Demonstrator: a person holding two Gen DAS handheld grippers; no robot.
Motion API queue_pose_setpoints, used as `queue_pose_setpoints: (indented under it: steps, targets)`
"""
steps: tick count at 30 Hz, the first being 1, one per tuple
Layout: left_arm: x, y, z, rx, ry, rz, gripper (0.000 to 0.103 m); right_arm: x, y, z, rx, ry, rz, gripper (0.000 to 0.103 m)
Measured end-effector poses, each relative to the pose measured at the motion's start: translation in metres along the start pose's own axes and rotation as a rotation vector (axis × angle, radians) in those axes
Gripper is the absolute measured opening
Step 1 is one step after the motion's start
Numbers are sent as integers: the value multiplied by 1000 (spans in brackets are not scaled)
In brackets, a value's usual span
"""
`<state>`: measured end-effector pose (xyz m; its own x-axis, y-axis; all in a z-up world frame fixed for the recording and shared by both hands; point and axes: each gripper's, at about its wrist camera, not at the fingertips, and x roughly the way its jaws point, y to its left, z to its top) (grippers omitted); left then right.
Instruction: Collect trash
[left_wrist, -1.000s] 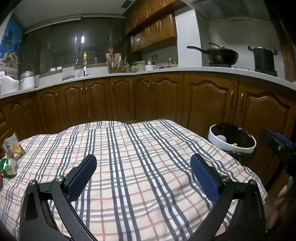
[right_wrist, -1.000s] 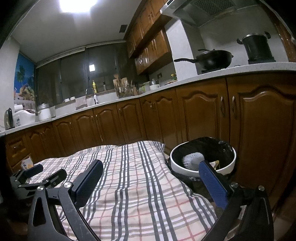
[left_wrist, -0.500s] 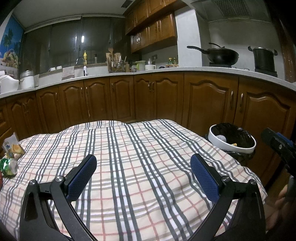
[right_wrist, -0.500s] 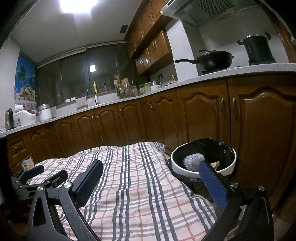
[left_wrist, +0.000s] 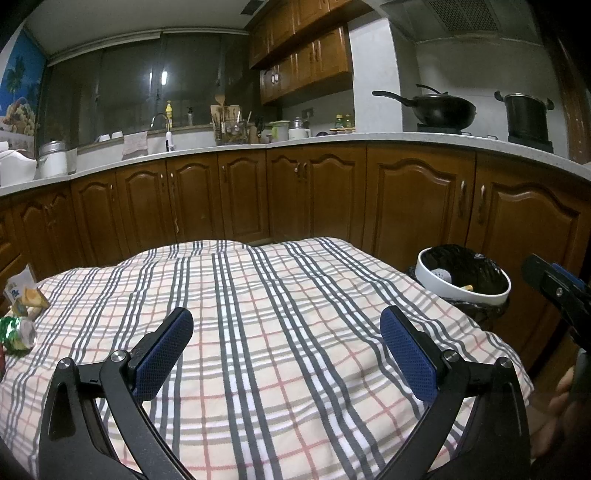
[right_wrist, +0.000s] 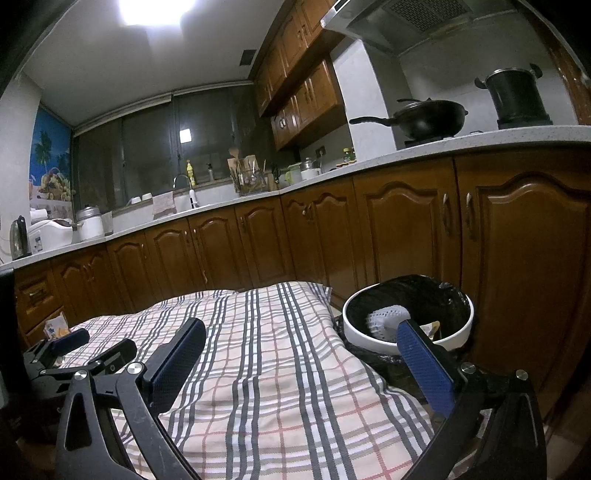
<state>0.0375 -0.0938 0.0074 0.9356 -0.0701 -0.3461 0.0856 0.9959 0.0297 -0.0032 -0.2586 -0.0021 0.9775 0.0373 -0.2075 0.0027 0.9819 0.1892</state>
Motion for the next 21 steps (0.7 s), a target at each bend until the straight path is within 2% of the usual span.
queue_pose_setpoints:
  steps: [21]
  targets:
    - [8, 8, 5, -7, 18, -28, 103, 0, 1, 0, 3, 8, 0, 103]
